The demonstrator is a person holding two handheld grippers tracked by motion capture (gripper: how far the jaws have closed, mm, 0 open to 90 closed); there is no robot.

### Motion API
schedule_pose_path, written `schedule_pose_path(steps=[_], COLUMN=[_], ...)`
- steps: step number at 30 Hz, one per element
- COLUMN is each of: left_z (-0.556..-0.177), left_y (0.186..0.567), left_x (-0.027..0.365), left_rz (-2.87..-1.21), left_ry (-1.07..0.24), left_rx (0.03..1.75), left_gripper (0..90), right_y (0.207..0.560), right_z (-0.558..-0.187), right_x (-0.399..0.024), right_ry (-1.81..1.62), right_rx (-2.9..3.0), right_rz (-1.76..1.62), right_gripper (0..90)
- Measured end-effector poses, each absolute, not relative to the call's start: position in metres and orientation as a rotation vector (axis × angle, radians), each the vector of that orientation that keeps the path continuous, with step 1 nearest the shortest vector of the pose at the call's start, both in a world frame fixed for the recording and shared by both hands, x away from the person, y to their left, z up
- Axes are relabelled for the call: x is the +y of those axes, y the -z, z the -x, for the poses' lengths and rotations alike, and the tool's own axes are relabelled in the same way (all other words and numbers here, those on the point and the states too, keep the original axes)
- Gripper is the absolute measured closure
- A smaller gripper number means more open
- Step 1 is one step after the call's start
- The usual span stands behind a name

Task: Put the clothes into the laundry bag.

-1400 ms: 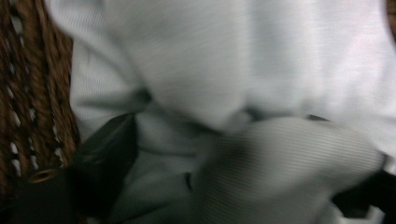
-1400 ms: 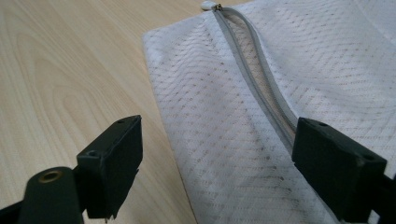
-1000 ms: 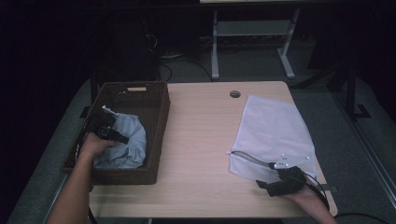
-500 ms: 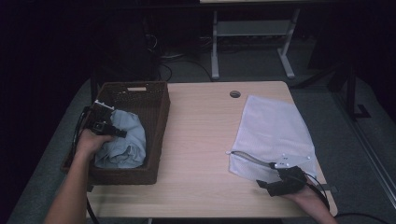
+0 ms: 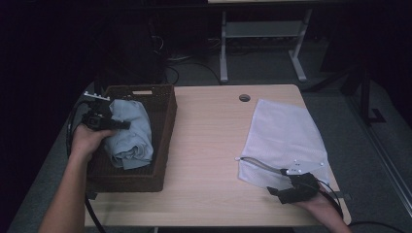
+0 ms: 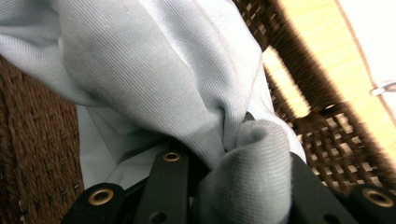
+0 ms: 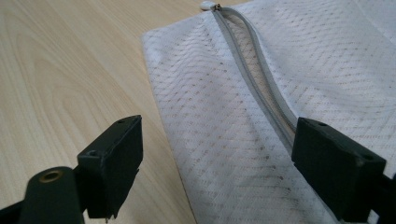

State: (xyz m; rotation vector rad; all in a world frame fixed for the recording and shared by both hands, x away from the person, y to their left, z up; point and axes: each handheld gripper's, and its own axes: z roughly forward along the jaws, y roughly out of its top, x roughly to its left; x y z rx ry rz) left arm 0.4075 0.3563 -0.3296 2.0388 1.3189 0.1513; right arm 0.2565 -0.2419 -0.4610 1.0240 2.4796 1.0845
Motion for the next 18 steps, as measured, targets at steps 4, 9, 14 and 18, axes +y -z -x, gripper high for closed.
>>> schedule_pose_path(steps=[4,9,14,18], left_z=[-0.404,-0.4,-0.396,-0.394], left_y=[0.317,0.304,0.286,0.269], left_x=[0.357,0.353,0.346,0.336], left_rz=[-2.02,-2.004,-2.0,-2.0], left_ry=[-0.159,-0.165,-0.184,-0.197], left_rx=[1.294,1.261,1.216,1.161], left_gripper=[76.1,76.1,76.1,76.1], right_y=[0.461,0.461,0.461,0.461], right_z=[-0.257,-0.257,-0.257,-0.257], right_x=[-0.242,-0.243,-0.243,-0.243], right_ry=[-1.083,-1.085,-1.086,-1.086], right_rx=[2.48,2.475,2.473,2.471], right_rz=[-1.024,-1.028,-1.027,-1.031], right_gripper=[15.7,15.7,15.7,15.7])
